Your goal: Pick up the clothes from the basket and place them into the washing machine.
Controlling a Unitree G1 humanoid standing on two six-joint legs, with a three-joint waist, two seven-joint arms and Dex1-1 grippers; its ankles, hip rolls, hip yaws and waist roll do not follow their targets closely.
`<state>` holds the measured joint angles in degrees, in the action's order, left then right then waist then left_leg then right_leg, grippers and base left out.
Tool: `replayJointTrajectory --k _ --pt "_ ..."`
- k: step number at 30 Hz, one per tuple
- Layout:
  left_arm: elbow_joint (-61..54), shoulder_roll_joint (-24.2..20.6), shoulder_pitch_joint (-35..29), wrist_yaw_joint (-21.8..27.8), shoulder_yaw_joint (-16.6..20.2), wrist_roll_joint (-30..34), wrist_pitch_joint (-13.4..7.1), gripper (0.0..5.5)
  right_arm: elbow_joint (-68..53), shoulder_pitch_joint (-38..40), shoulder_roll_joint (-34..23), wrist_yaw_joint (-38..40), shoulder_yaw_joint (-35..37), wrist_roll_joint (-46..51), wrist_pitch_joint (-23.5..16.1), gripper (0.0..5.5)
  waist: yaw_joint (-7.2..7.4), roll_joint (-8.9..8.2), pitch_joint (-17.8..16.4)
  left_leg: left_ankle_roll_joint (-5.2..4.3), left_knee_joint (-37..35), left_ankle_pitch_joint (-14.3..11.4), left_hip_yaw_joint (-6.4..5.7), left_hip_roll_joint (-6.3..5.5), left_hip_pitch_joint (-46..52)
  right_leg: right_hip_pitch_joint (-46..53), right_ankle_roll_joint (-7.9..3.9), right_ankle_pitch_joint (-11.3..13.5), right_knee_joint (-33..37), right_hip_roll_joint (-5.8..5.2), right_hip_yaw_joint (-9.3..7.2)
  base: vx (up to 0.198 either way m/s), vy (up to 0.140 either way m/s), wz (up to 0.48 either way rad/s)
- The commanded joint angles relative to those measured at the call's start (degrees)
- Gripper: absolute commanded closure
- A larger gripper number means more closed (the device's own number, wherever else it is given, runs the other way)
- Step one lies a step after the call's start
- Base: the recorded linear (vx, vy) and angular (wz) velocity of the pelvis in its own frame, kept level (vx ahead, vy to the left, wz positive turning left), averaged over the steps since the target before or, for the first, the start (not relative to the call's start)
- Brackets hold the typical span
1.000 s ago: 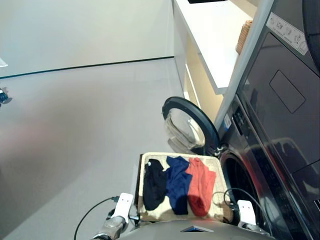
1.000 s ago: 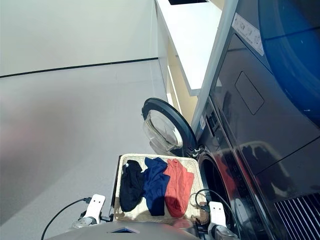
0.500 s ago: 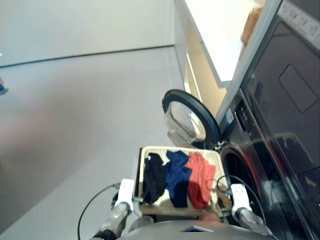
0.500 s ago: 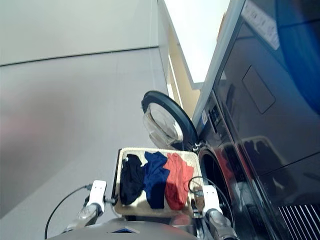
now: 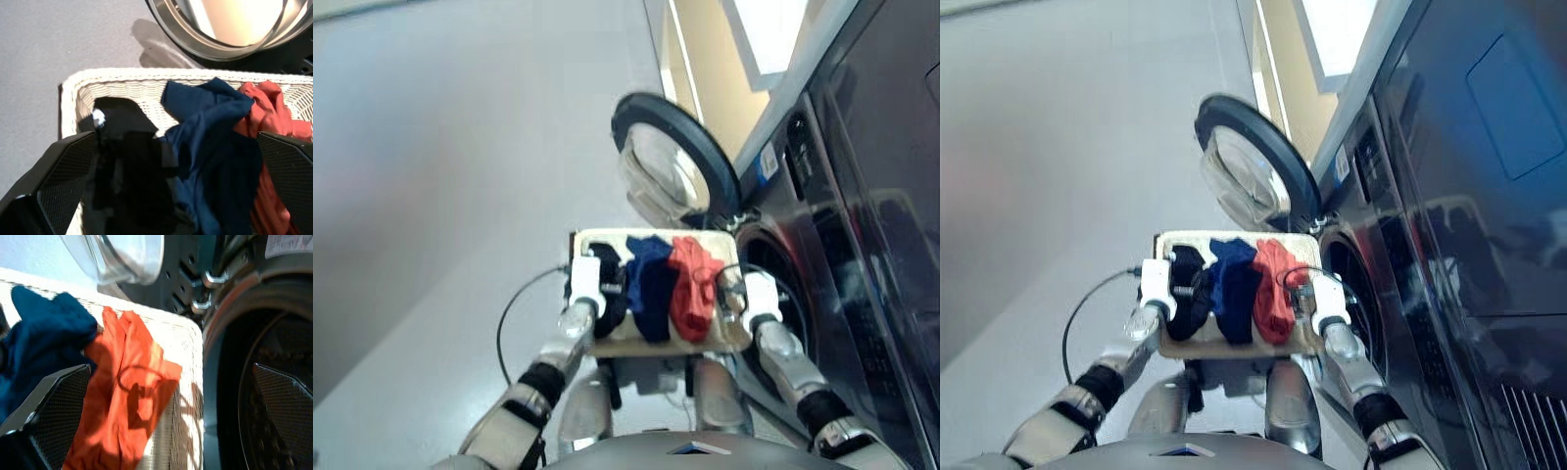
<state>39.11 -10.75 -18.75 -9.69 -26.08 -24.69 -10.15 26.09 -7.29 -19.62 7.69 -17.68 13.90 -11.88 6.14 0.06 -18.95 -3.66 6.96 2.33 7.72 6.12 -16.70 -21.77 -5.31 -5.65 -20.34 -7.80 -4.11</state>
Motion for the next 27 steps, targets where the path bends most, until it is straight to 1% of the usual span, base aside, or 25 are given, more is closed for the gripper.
replayJointTrajectory --k 1,2,3,5,6,8,9,10,11,12,15,19,25,26,27 --pt "-4.32 0.26 -2.53 -2.85 -0.37 -0.23 -3.57 0.00 -9.51 -1.40 -0.85 2.50 -1.02 1.80 -4.87 0.00 0.53 -1.60 -0.73 -0.34 10.72 -6.28 -2.60 0.35 -4.01 -1.71 -2.79 5.01 0.65 1.55 1.65 0.000 0.000 0.000" --pt "-4.29 0.27 -2.57 -2.85 -0.36 -0.22 -3.58 0.00 -9.51 -1.42 -0.86 2.51 -1.02 1.80 -4.87 0.00 0.55 -1.57 -0.62 -0.34 10.86 -6.32 -2.64 0.36 -4.23 -1.89 -2.79 4.98 0.57 1.55 1.64 -0.076 -0.033 -0.008" --pt "-3.72 0.80 -4.02 -4.34 -0.24 -0.20 -3.83 0.00 -11.55 -2.99 -0.72 3.34 -1.40 1.42 -5.44 0.00 0.73 -1.70 -1.55 -0.37 11.86 -6.47 -2.62 0.47 -5.96 -3.87 -2.57 4.89 -0.79 1.73 1.86 -0.065 -0.031 -0.022" --pt "-3.40 0.99 -4.93 -5.13 -0.19 -0.16 -3.90 0.00 -13.28 -3.69 -0.75 3.65 -1.46 1.65 -5.87 0.00 0.91 -1.82 -1.87 -0.41 12.88 -6.61 -2.66 0.71 -7.67 -5.40 -2.49 4.79 -1.43 1.62 1.83 -0.075 -0.025 0.003" --pt "-2.41 1.21 -6.33 -6.39 0.74 -0.09 -3.98 0.00 -16.06 -4.78 -0.78 4.46 -1.57 1.35 -6.31 0.00 1.15 -1.98 -2.71 -0.57 13.73 -6.63 -2.57 0.89 -9.49 -7.52 -2.39 4.75 -2.51 1.75 2.06 -0.068 -0.006 0.009" --pt "-1.37 1.46 -7.18 -7.29 1.34 -0.10 -4.11 0.00 -17.21 -5.26 -0.68 4.63 -1.62 1.28 -6.48 0.00 1.30 -2.06 -2.77 -0.63 14.40 -6.70 -2.40 1.07 -10.67 -8.66 -2.35 4.78 -2.87 1.80 2.21 -0.066 -0.007 0.019" --pt "0.93 1.82 -8.61 -8.69 2.64 -0.69 -3.98 0.00 -20.49 -5.74 -0.77 4.95 -1.76 1.47 -7.06 0.00 1.64 -2.44 -3.36 -0.75 15.54 -6.90 -2.29 1.38 -12.30 -10.34 -2.25 4.68 -3.94 1.90 2.18 0.000 0.000 0.000" --pt "0.97 1.84 -8.64 -8.68 2.65 -0.70 -4.00 0.00 -20.53 -5.73 -0.79 4.96 -1.75 1.47 -7.04 0.00 1.65 -2.41 -3.30 -0.75 15.62 -6.93 -2.31 1.39 -12.44 -10.46 -2.25 4.66 -4.00 1.91 2.16 -0.077 -0.013 0.024" --pt "3.70 2.38 -10.57 -10.40 3.90 -0.72 -3.57 0.00 -23.64 -5.67 -1.03 5.20 -1.62 1.66 -7.48 0.00 1.92 -2.66 -3.66 -0.83 16.50 -7.15 -2.28 1.74 -13.79 -11.99 -2.12 4.55 -4.85 1.98 2.26 0.000 0.000 0.000" --pt "4.66 2.43 -11.37 -11.21 4.49 -0.53 -3.63 0.00 -24.80 -5.76 -1.22 5.35 -1.53 1.78 -7.86 0.00 1.96 -2.70 -3.76 -0.88 17.08 -7.57 -2.23 1.89 -14.37 -12.67 -2.09 4.27 -5.41 2.08 2.38 -0.053 -0.005 0.005" --pt "8.06 2.47 -13.73 -12.53 6.36 -1.50 -3.89 0.00 -26.95 -6.41 -1.50 5.57 -1.59 2.31 -8.75 0.00 2.35 -3.13 -4.18 -0.95 18.23 -7.91 -2.12 2.13 -16.24 -14.61 -2.14 4.26 -6.17 2.25 2.74 -0.034 0.002 -0.026" --pt "10.98 1.86 -16.67 -13.59 8.40 -1.25 -3.70 0.00 -30.29 -7.01 -2.47 5.41 -1.44 2.37 -9.44 0.00 2.90 -3.46 -4.97 -0.95 20.28 -8.32 -2.54 2.32 -19.35 -17.30 -2.13 4.20 -7.44 2.45 3.13 -0.028 -0.005 -0.017" --pt "16.61 0.22 -21.59 -16.07 11.97 -1.78 -3.49 0.00 -33.64 -7.37 -3.40 5.22 -1.66 3.34 -10.49 0.00 3.78 -3.89 -5.45 -0.99 22.58 -8.42 -3.28 2.67 -23.96 -21.50 -1.94 4.30 -8.77 2.62 3.12 -0.018 -0.005 0.004" --pt "16.64 0.22 -21.63 -16.06 11.99 -1.79 -3.51 0.00 -33.64 -7.40 -3.40 5.22 -1.67 3.34 -10.49 0.00 3.80 -3.87 -5.42 -0.99 22.62 -8.43 -3.30 2.67 -24.05 -21.57 -1.94 4.29 -8.80 2.61 3.11 0.000 0.000 0.000" --pt "17.73 -0.58 -22.86 -16.28 12.72 -1.85 -3.50 0.00 -34.59 -7.40 -3.62 5.05 -1.76 3.71 -10.81 0.00 3.97 -4.11 -5.55 -1.06 23.03 -8.33 -3.37 2.86 -25.23 -22.69 -1.95 4.43 -9.23 2.64 3.17 0.000 0.000 0.000"
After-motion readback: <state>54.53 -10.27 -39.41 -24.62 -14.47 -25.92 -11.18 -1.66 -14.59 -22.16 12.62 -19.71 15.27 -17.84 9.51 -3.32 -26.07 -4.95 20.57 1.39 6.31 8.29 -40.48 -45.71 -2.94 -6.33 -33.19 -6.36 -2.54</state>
